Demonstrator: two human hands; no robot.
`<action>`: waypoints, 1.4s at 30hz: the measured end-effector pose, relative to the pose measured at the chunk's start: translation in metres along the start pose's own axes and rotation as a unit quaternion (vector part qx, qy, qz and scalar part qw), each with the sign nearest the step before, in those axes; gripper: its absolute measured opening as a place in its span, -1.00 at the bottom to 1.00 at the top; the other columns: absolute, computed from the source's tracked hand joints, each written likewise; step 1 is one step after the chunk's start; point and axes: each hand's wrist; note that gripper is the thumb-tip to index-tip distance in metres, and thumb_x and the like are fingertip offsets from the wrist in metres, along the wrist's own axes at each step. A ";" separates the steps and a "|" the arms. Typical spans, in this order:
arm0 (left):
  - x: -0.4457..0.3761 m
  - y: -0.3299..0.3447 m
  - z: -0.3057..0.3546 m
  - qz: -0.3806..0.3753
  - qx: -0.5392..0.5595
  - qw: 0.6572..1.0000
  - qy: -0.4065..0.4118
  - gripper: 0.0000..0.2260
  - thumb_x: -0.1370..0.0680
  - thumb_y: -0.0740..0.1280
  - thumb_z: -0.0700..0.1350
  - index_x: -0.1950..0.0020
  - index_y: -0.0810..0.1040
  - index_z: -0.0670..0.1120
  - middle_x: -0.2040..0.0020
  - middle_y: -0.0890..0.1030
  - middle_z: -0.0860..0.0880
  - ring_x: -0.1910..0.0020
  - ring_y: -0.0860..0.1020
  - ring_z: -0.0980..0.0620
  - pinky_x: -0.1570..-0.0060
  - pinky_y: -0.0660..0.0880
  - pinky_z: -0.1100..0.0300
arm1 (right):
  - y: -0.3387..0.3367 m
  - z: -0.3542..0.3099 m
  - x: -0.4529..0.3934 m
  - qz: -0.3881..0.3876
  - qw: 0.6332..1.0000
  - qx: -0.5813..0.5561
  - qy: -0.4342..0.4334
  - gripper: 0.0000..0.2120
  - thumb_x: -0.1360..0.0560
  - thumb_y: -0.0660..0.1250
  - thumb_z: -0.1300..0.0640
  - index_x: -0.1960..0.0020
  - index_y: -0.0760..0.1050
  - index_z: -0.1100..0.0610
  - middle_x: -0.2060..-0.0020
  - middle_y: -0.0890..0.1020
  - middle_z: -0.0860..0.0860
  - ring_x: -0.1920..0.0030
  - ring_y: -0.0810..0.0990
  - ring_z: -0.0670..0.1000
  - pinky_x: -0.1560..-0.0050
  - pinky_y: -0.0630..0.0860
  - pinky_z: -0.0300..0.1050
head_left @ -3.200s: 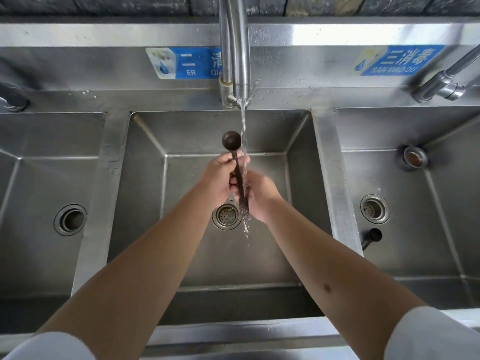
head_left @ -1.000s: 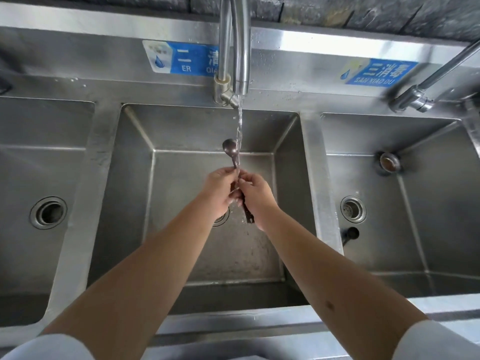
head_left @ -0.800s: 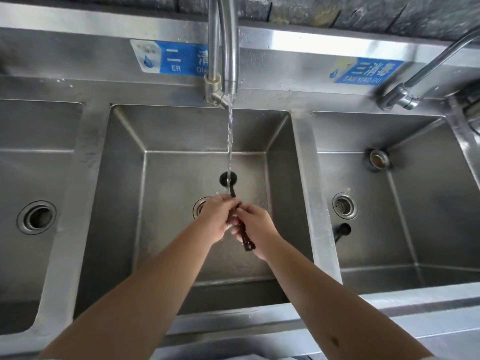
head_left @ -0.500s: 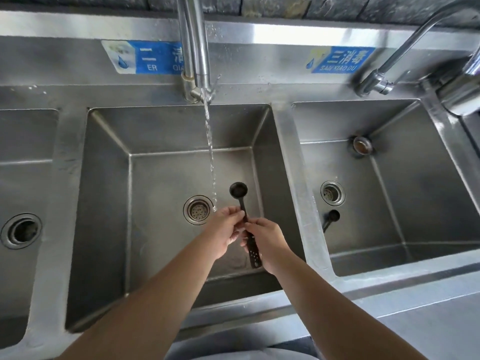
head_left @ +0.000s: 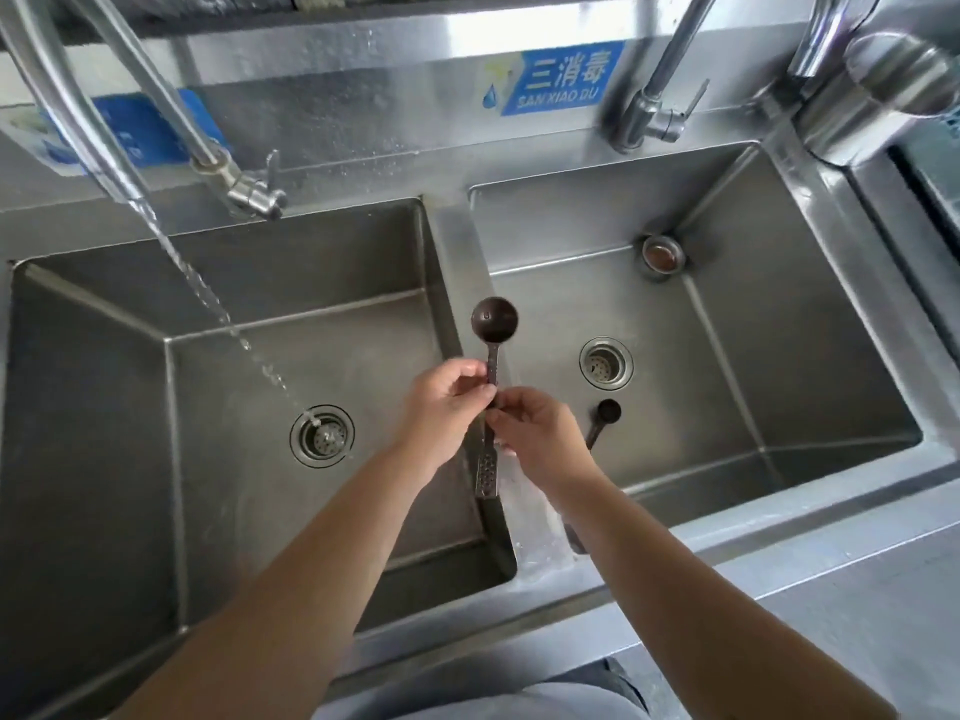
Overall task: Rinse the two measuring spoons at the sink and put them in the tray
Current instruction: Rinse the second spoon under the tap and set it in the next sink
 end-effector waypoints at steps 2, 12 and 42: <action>-0.014 0.032 0.005 -0.002 0.002 1.000 -0.006 -0.84 -0.50 0.42 -0.26 -0.04 0.60 -0.07 0.09 0.62 -0.02 0.07 0.59 -0.01 -0.05 0.53 0.06 | -0.029 0.003 -0.011 0.019 1.000 0.000 0.002 -0.88 -0.43 0.41 0.16 0.23 0.62 -0.04 0.39 0.68 -0.09 0.37 0.60 -0.11 0.20 0.59 -0.07; -0.112 0.182 -0.045 -0.034 -0.237 0.966 -0.092 -0.86 -0.48 0.37 -0.19 0.01 0.65 -0.02 0.09 0.68 -0.04 0.08 0.60 -0.06 0.13 0.48 0.19 | -0.135 0.082 -0.107 0.069 0.980 0.086 0.163 -0.88 -0.40 0.43 0.14 0.31 0.65 0.03 0.43 0.64 -0.03 0.39 0.55 -0.02 0.29 0.52 -0.10; -0.160 0.216 -0.126 -0.027 -0.502 0.855 -0.130 -0.71 -0.51 0.31 0.06 -0.12 0.46 -0.08 -0.14 0.55 -0.14 -0.14 0.53 -0.19 -0.01 0.45 -0.01 | -0.126 0.160 -0.187 -0.058 0.942 0.268 0.194 -0.78 -0.49 0.25 0.16 0.29 0.58 0.12 0.31 0.58 0.06 0.16 0.58 0.15 0.26 0.43 -0.15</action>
Point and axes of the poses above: each hand's wrist, its own x-axis away from the middle knuckle, its own y-axis out of the palm, z = x × y
